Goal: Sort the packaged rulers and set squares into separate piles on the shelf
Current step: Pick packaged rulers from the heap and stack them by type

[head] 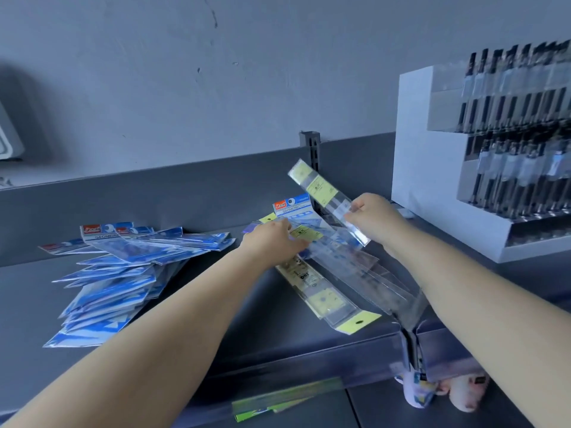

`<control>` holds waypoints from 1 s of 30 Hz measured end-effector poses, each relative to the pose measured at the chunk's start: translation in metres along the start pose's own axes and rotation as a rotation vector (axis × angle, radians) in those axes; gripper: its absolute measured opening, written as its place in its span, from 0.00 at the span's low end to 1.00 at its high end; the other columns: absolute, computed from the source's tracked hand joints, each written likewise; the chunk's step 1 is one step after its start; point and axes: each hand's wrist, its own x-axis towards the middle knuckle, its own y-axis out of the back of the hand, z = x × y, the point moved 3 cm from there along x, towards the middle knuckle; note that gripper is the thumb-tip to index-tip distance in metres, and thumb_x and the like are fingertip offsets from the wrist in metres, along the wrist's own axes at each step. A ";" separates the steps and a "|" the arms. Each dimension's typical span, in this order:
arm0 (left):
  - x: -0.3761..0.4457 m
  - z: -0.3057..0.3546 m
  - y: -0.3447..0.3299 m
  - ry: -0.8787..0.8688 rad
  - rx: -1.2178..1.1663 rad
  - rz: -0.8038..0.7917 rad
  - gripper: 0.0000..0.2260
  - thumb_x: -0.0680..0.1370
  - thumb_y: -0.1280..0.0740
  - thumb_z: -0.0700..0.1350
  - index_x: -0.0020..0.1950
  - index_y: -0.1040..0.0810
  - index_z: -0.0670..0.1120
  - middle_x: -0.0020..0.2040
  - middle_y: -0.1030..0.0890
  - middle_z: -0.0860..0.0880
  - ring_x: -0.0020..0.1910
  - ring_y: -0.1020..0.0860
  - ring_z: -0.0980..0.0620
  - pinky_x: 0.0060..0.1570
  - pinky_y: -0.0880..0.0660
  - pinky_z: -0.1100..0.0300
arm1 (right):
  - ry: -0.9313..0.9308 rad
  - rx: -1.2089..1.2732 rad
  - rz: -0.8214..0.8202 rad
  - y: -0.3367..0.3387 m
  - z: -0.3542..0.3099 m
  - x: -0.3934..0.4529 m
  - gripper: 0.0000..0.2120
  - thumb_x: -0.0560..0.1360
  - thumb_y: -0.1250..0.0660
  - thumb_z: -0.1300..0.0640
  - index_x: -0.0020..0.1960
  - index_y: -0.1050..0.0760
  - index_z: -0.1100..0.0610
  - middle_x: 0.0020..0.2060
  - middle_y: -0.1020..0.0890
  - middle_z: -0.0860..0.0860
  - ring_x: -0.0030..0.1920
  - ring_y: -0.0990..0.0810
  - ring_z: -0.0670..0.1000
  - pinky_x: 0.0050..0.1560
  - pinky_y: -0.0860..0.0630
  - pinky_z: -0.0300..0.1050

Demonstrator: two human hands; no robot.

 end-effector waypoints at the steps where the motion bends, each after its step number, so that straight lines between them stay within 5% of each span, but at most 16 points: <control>1: 0.004 0.000 0.000 0.037 -0.052 0.000 0.24 0.76 0.38 0.59 0.66 0.31 0.47 0.62 0.26 0.48 0.60 0.26 0.46 0.57 0.29 0.56 | -0.011 0.052 0.008 0.003 0.003 0.003 0.06 0.72 0.40 0.66 0.37 0.33 0.68 0.33 0.35 0.59 0.35 0.38 0.55 0.35 0.40 0.43; 4: 0.016 0.000 0.000 0.182 -0.273 0.008 0.23 0.69 0.34 0.57 0.61 0.29 0.47 0.52 0.24 0.48 0.55 0.24 0.46 0.56 0.27 0.54 | -0.068 0.217 -0.012 0.008 0.011 0.006 0.06 0.73 0.38 0.65 0.45 0.29 0.69 0.38 0.29 0.55 0.41 0.32 0.52 0.42 0.37 0.43; 7: 0.028 0.000 0.000 0.298 -0.447 0.062 0.20 0.67 0.30 0.55 0.53 0.28 0.46 0.46 0.23 0.49 0.54 0.23 0.45 0.58 0.28 0.49 | -0.080 0.269 -0.050 0.006 0.014 0.003 0.06 0.72 0.36 0.66 0.38 0.29 0.58 0.34 0.27 0.51 0.38 0.30 0.51 0.39 0.35 0.42; 11: 0.037 0.002 -0.004 0.364 -0.676 0.119 0.29 0.66 0.24 0.51 0.61 0.32 0.42 0.43 0.27 0.49 0.51 0.26 0.47 0.54 0.28 0.53 | -0.051 0.307 -0.039 0.005 0.015 0.005 0.02 0.73 0.37 0.65 0.45 0.27 0.59 0.38 0.26 0.52 0.38 0.30 0.50 0.37 0.35 0.42; 14: 0.038 0.006 -0.004 0.339 -0.902 0.181 0.33 0.69 0.24 0.42 0.69 0.37 0.43 0.51 0.28 0.48 0.46 0.25 0.51 0.46 0.24 0.56 | -0.072 0.397 -0.038 0.006 0.017 0.008 0.04 0.73 0.35 0.64 0.46 0.26 0.57 0.40 0.24 0.51 0.40 0.27 0.50 0.44 0.29 0.44; 19: 0.031 0.007 0.027 0.156 -1.258 0.364 0.33 0.71 0.27 0.35 0.71 0.39 0.43 0.41 0.20 0.47 0.28 0.21 0.55 0.31 0.27 0.65 | -0.045 0.585 -0.054 0.007 0.005 0.009 0.07 0.74 0.39 0.67 0.45 0.27 0.56 0.39 0.22 0.51 0.36 0.27 0.50 0.40 0.28 0.45; 24: 0.020 -0.010 0.074 0.056 -1.275 0.577 0.27 0.73 0.28 0.38 0.69 0.34 0.44 0.36 0.20 0.54 0.24 0.23 0.61 0.35 0.29 0.64 | 0.020 0.703 -0.067 0.018 -0.024 0.008 0.14 0.73 0.44 0.72 0.43 0.27 0.55 0.37 0.21 0.48 0.33 0.26 0.47 0.35 0.28 0.40; 30: -0.006 -0.058 0.117 0.026 -1.230 0.676 0.09 0.75 0.30 0.41 0.54 0.23 0.45 0.37 0.20 0.52 0.26 0.24 0.59 0.27 0.30 0.67 | 0.139 0.710 -0.251 -0.004 -0.089 -0.003 0.14 0.72 0.40 0.75 0.42 0.27 0.58 0.37 0.21 0.51 0.36 0.22 0.50 0.39 0.26 0.42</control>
